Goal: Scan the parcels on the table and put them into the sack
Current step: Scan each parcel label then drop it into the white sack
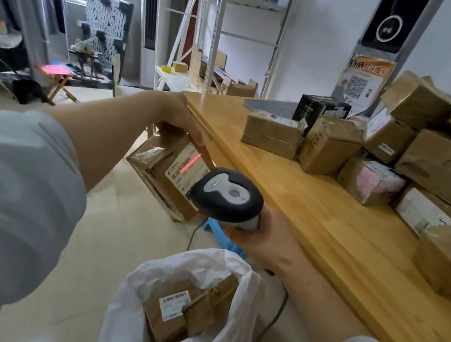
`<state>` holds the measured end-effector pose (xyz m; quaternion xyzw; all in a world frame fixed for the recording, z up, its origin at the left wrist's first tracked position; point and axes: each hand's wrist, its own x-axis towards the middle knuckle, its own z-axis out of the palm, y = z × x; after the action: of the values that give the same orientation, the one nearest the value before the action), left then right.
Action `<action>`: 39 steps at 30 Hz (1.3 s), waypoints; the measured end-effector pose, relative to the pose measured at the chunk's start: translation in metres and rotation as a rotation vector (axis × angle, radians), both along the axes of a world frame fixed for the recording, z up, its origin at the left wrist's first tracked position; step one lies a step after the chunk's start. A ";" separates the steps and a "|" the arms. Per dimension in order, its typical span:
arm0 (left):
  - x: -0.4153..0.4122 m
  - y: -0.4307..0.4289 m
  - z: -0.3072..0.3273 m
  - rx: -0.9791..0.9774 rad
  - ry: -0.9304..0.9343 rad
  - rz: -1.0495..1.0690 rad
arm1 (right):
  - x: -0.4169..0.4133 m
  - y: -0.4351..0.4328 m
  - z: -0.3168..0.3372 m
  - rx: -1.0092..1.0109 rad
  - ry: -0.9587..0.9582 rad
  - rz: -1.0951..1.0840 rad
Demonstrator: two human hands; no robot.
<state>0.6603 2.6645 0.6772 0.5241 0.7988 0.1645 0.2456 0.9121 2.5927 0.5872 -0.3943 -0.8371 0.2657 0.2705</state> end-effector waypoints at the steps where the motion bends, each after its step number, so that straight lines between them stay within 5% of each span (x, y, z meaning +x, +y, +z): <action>1: 0.000 0.000 -0.002 0.001 -0.008 -0.004 | 0.000 0.001 -0.001 -0.016 0.009 0.000; 8: -0.010 0.003 -0.015 -0.024 -0.056 0.016 | -0.006 0.006 -0.008 -0.146 0.048 -0.002; 12: -0.019 -0.003 -0.038 -0.052 -0.141 0.065 | -0.005 0.014 -0.022 -0.429 0.195 -0.111; 19: -0.024 -0.026 -0.152 -0.166 -0.281 0.235 | -0.012 0.031 -0.077 -0.694 0.233 -0.333; 25: -0.015 -0.025 -0.254 -0.205 -0.222 0.344 | -0.014 0.065 -0.146 -0.796 0.162 -0.508; 35: 0.023 0.013 -0.395 -0.229 -0.287 0.095 | 0.010 0.111 -0.260 -0.938 0.120 -0.725; 39: 0.039 0.027 -0.432 -0.198 -0.220 -0.006 | 0.010 0.118 -0.280 -0.902 0.053 -0.651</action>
<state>0.6995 2.6910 0.2456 0.4782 0.7779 0.1406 0.3828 0.9221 2.7102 0.3070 -0.7024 -0.4683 0.5103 0.1639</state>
